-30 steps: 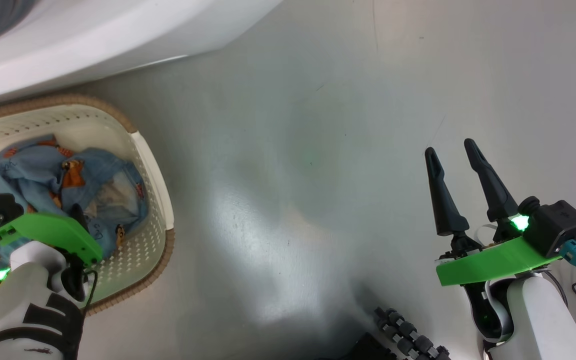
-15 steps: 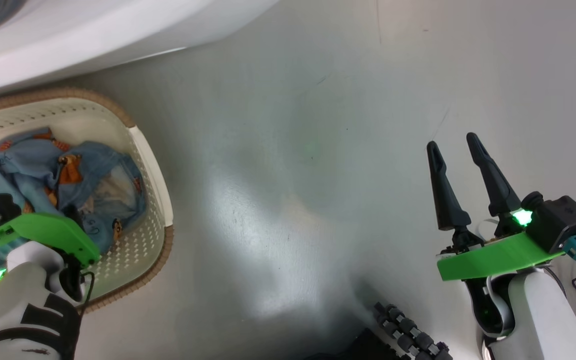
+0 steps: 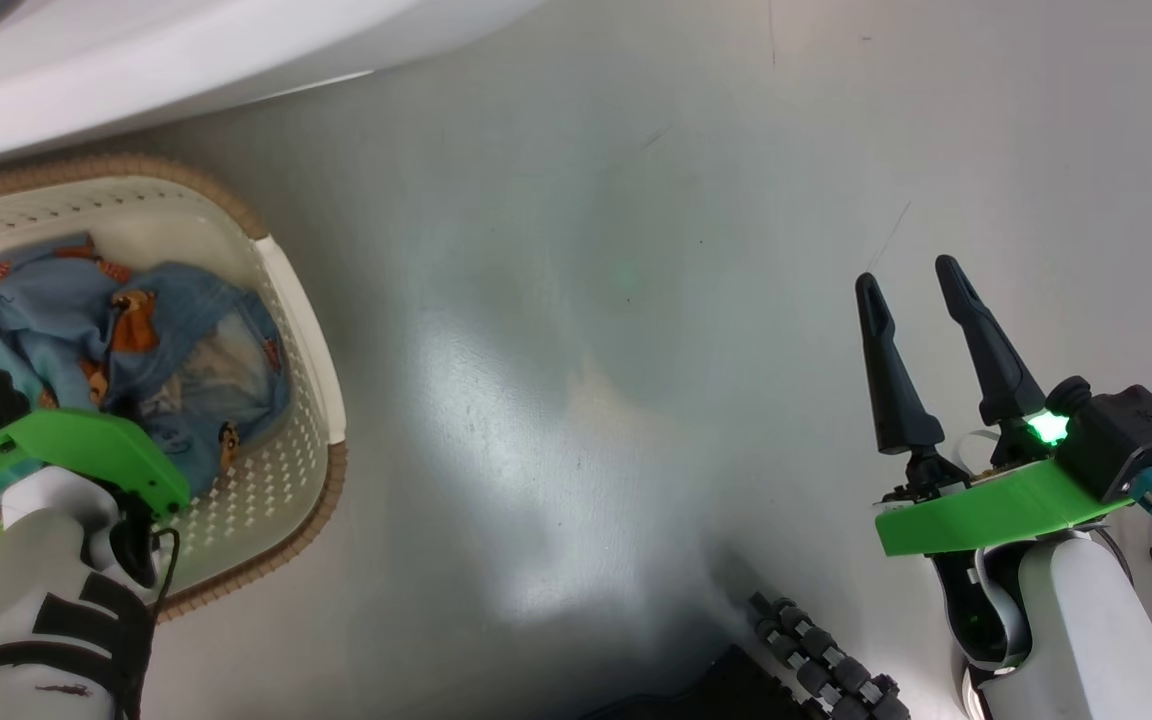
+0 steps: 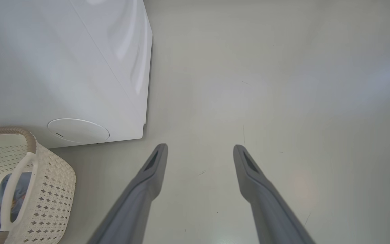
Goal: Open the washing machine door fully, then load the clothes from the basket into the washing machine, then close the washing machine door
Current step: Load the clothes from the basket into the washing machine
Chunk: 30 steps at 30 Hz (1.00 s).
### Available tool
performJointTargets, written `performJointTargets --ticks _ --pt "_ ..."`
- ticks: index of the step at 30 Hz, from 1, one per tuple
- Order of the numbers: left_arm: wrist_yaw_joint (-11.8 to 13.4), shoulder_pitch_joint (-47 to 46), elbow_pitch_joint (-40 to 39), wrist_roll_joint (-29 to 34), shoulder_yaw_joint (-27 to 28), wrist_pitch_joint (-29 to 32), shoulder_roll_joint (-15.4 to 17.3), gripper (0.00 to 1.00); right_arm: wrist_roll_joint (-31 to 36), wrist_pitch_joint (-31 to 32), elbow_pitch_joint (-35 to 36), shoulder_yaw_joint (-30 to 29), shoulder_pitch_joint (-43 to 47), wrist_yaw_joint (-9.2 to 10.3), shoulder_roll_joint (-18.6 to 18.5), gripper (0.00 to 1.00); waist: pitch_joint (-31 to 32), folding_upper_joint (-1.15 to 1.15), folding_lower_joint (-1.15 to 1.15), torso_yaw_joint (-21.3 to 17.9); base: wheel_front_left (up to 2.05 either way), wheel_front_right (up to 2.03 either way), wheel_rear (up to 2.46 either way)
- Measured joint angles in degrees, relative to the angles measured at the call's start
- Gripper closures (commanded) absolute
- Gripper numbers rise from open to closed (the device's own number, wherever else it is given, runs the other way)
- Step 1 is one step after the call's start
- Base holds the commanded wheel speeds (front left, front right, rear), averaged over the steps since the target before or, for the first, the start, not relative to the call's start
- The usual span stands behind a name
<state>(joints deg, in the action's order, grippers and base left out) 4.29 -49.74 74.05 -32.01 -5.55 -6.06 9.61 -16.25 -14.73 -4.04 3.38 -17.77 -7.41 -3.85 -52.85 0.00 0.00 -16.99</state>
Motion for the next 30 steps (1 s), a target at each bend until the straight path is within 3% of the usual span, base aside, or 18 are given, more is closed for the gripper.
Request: performJointTargets --ticks 4,10,15,19,30 --pt "0.0 0.0 0.0 -0.1 -0.3 -0.1 0.1 0.50 0.0 0.0 0.2 0.0 0.0 0.00 0.0 0.00 -0.1 0.00 0.00 0.0 0.00 0.00 0.00" --pt "0.0 0.0 0.0 -0.1 -0.7 -0.6 0.1 0.67 0.0 0.0 0.4 -0.1 0.0 0.00 0.0 0.00 -0.3 0.00 0.00 0.0 0.00 0.00 0.00" --pt "0.0 0.0 0.0 -0.2 -0.9 -0.9 0.1 0.75 0.0 0.0 0.4 -0.1 0.0 0.00 -0.1 0.00 -0.4 0.00 0.00 0.0 0.00 0.00 0.00" --pt "0.0 -0.2 0.0 -0.3 -1.1 -1.0 0.1 1.00 0.0 0.0 0.4 -0.1 0.0 0.00 -0.1 0.00 -0.4 0.00 0.00 0.1 0.00 0.00 0.00" --pt "-0.4 -0.6 0.0 -1.8 -0.8 -3.1 -0.3 1.00 0.0 0.0 0.0 -0.1 -0.2 0.00 -0.1 0.00 0.9 0.00 0.00 0.8 0.00 0.00 0.00"
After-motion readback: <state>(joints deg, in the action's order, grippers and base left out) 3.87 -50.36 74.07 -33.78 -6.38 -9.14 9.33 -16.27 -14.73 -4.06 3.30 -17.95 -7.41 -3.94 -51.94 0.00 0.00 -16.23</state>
